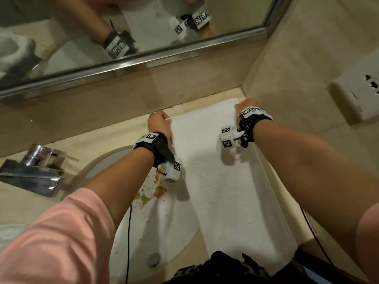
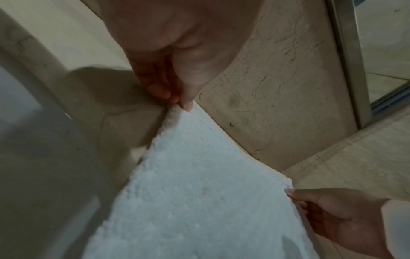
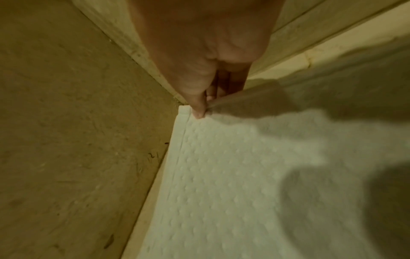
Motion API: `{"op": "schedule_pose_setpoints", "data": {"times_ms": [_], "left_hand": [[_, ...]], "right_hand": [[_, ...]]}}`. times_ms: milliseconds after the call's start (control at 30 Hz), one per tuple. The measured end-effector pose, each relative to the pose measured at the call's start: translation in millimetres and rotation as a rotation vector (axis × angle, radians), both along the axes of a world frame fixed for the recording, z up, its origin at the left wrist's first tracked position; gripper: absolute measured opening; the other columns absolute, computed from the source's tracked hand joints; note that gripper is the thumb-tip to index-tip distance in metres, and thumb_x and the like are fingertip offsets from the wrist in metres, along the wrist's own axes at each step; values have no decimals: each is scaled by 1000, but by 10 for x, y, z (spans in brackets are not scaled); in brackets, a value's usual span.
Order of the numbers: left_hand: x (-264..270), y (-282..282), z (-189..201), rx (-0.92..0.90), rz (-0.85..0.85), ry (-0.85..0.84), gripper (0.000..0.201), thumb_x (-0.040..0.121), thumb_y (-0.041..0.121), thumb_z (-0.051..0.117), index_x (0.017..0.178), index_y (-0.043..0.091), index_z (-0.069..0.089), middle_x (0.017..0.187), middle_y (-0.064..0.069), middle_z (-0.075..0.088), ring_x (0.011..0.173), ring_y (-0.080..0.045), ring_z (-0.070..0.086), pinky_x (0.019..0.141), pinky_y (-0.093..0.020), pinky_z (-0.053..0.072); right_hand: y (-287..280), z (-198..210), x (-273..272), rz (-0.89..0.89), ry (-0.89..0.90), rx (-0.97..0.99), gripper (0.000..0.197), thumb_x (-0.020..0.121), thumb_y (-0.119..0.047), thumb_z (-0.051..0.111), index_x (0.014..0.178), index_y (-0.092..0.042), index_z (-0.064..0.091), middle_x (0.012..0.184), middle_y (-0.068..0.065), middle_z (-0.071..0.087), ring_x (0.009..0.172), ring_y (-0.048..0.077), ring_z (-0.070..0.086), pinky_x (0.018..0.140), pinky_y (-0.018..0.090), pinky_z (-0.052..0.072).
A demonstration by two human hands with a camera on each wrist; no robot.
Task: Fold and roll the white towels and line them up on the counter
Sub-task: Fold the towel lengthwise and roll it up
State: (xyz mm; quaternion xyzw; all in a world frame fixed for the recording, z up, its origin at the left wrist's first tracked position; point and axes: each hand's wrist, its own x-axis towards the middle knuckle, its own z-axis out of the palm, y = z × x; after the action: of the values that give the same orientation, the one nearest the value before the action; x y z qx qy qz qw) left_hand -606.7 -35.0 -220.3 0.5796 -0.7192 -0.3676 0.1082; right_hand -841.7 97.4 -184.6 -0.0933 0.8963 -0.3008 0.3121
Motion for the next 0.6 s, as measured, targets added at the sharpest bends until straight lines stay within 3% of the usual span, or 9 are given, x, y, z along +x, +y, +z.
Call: {"op": "schedule_pose_setpoints", "data": {"times_ms": [33, 100, 133, 167, 233, 267, 333, 467, 600], "left_hand": [[-11, -4, -2, -2, 4, 1, 9, 88, 10, 59, 94, 7, 65, 105, -13, 64, 95, -27, 59, 71, -23, 37], [-30, -9, -10, -3, 12, -9, 9, 89, 10, 58, 95, 7, 64, 107, -14, 63, 95, -27, 59, 71, -23, 36], [-39, -5, -11, -4, 17, -19, 10, 90, 10, 57, 96, 7, 63, 109, -13, 63, 96, -27, 58, 72, -24, 36], [-45, 5, -11, -6, 27, -28, 10, 91, 10, 56, 97, 7, 63, 110, -13, 62, 96, -27, 58, 72, -24, 36], [-64, 26, 0, -11, 48, -36, 12, 91, 6, 53, 101, 6, 60, 112, -13, 60, 97, -27, 57, 72, -24, 36], [-71, 38, 18, -13, 59, -34, 14, 91, 4, 51, 103, 5, 59, 112, -13, 58, 97, -27, 57, 73, -25, 36], [-79, 56, 56, -13, 83, -15, 15, 90, 1, 51, 104, 4, 57, 110, -13, 58, 95, -28, 57, 72, -26, 37], [-55, 65, 101, -9, 101, 17, 19, 86, -5, 43, 87, 12, 50, 96, -9, 56, 83, -25, 53, 66, -25, 35], [43, 143, 144, -35, 70, 32, 21, 86, -3, 39, 85, 15, 50, 105, -15, 64, 99, -31, 57, 77, -30, 40]], "right_hand": [[-15, -17, -11, -104, -49, -66, 44, 96, -24, 45, 139, -20, 45, 128, -7, 54, 118, 17, 56, 64, 13, 43], [43, -263, -63, 258, 232, 213, 55, 94, -22, 39, 149, -24, 27, 137, -8, 49, 122, 16, 53, 78, 21, 43], [34, -313, -73, 334, 321, 218, 55, 95, -22, 38, 149, -22, 26, 139, -6, 49, 123, 16, 52, 82, 24, 42], [6, -332, -64, 223, 254, 132, 49, 97, -23, 39, 146, -19, 33, 136, -4, 50, 122, 17, 52, 86, 25, 43], [-84, -184, -74, -163, 41, -88, 20, 94, -19, 53, 113, -16, 60, 113, 2, 58, 103, 18, 57, 89, 28, 45], [-62, -135, -64, -162, 100, -77, 4, 89, -15, 62, 88, -18, 60, 100, 4, 59, 92, 19, 57, 86, 28, 47], [-55, -155, -76, -85, 188, 8, 31, 82, -9, 68, 67, -22, 44, 89, 4, 57, 83, 21, 56, 80, 30, 49], [58, -179, -7, -21, 283, -68, 29, 83, 2, 48, 66, -21, 51, 82, 3, 61, 83, 25, 63, 73, 27, 52], [307, -143, 171, 33, 276, -113, 34, 89, 1, 39, 96, -10, 70, 101, 3, 66, 90, 19, 60, 68, 12, 38]]}}
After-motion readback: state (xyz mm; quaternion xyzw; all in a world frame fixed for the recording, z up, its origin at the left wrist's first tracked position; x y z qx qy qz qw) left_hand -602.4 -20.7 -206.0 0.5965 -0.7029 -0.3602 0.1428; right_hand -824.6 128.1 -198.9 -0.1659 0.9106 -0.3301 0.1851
